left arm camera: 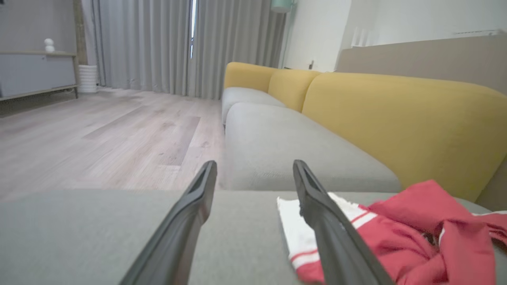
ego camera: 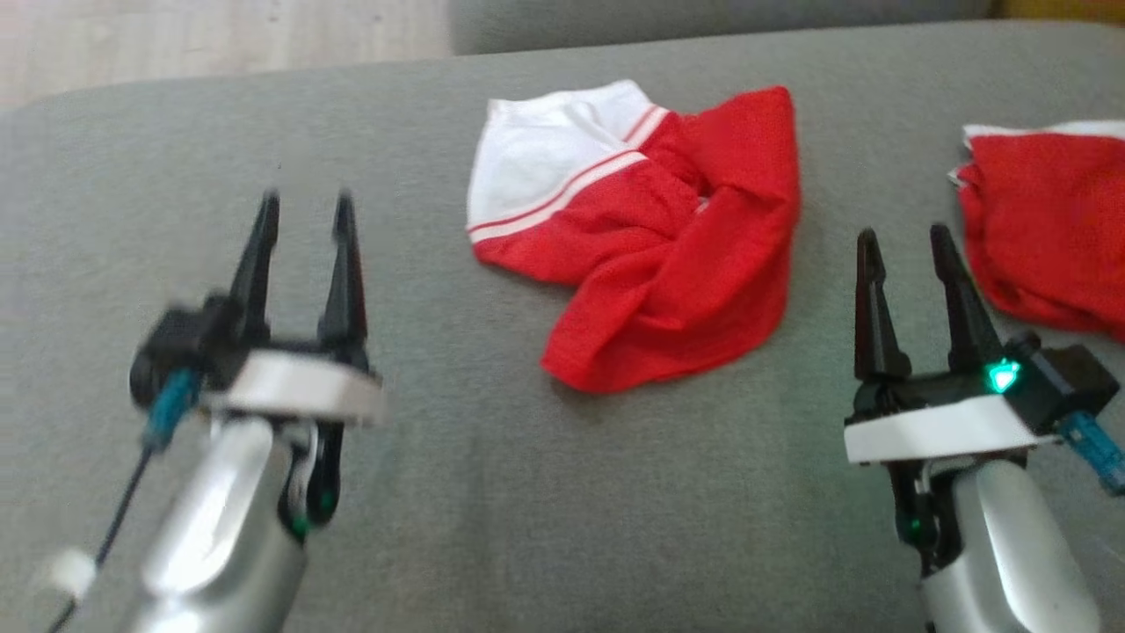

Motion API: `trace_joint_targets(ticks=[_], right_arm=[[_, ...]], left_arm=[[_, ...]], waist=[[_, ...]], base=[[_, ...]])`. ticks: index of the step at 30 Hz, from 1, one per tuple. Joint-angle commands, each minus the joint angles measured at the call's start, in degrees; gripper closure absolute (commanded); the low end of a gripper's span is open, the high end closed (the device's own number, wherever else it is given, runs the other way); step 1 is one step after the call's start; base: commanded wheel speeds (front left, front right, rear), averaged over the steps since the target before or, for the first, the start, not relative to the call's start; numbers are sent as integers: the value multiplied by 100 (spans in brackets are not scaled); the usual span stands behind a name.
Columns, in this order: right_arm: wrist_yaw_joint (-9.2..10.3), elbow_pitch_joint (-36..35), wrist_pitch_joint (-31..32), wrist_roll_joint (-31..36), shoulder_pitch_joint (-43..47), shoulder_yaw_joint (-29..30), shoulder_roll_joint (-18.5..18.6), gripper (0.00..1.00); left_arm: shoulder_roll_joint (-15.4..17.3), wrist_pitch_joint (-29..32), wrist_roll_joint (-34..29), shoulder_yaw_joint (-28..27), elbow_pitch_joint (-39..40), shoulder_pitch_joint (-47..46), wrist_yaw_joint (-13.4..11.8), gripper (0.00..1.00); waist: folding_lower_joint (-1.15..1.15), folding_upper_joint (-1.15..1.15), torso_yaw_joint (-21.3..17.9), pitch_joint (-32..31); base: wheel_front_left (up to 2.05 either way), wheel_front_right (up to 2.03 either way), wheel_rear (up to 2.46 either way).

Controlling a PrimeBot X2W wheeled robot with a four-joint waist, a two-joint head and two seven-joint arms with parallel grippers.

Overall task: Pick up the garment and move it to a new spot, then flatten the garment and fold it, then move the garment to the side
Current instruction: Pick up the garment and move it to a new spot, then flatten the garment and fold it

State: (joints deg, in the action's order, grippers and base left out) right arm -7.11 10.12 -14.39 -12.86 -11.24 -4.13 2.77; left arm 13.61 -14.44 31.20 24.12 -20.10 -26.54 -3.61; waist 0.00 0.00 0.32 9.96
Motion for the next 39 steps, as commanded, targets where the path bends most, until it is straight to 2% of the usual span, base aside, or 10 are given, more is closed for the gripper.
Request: trace_joint_targets(ticks=[1, 4, 8, 17, 27, 32, 38, 39], right_arm=[[-37, -112, -61, 85, 42, -102, 10, 0], [-37, -64, -61, 147, 114, -78, 10, 0], [-37, -11, -61, 203, 157, -17, 10, 0], [-37, 554, -16, 678, -314, -9, 10, 0], [-37, 2073, 1012, 965, -2174, -56, 44, 0], [-37, 3113, 1536, 1010, -2922, -26, 259, 0], [-37, 4106, 1770, 1119, -3473, -178, 475, 0], [-37, 4237, 1776, 1084, -3536, -208, 478, 33]], left_arm=[[161, -50, -81, -310, 325, 124, -50, 0], [76, -53, -133, -611, 625, 714, -83, 0], [-178, -54, -290, -851, 885, 1238, -8, 0], [-594, -55, -714, -964, 954, 1249, 287, 0], [-945, -55, -931, -1022, 742, 1052, 610, 0], [-1034, -55, -962, -1007, 657, 945, 711, 0], [-1067, -55, -948, -967, 579, 904, 761, 0], [-1069, -55, -929, -949, 574, 906, 762, 0]], waist=[[0, 0, 245, -146], [0, 0, 399, -201], [0, 0, 592, -247], [0, 0, 981, -117], [0, 0, 1509, 383], [0, 0, 1769, 551], [0, 0, 1957, 656], [0, 0, 1970, 662]], base=[[0, 0, 0], [0, 0, 0], [0, 0, 0], [0, 0, 0], [0, 0, 0], [0, 0, 0], [0, 0, 0], [0, 0, 0]])
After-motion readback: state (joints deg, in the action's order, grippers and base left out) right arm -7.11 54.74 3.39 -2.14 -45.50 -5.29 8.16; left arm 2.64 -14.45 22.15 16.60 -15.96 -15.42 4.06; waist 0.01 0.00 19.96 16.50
